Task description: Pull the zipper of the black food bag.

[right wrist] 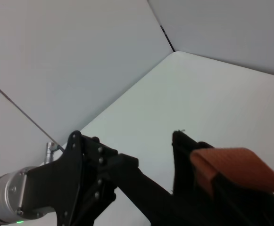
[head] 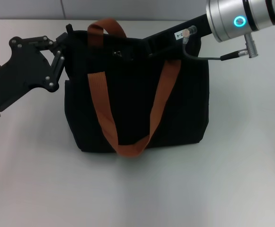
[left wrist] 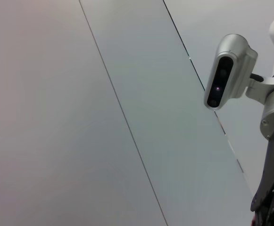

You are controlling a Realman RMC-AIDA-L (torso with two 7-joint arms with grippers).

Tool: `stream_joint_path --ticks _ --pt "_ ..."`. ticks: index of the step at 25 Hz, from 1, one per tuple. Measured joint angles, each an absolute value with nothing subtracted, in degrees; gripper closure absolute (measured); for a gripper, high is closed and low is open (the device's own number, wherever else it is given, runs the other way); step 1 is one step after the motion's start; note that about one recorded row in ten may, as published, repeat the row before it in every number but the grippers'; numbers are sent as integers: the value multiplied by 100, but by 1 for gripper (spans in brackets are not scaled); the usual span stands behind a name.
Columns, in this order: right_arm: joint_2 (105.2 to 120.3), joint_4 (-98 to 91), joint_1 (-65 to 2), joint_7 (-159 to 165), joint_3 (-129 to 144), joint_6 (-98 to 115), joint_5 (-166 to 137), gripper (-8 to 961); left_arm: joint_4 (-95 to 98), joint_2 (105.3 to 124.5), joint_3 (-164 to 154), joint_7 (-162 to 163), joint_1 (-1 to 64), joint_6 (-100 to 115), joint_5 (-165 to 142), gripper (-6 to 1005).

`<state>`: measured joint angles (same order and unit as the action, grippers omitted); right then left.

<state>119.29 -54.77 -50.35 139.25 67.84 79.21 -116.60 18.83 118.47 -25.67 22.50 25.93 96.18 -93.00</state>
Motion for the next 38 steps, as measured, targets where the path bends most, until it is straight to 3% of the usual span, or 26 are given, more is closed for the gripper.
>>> stream_joint_path --ticks 38 --pt "11939 -7490 -3547 14555 6260 8417 -12113 953 1872 11847 -2558 2227 2563 9588 -9224 883"
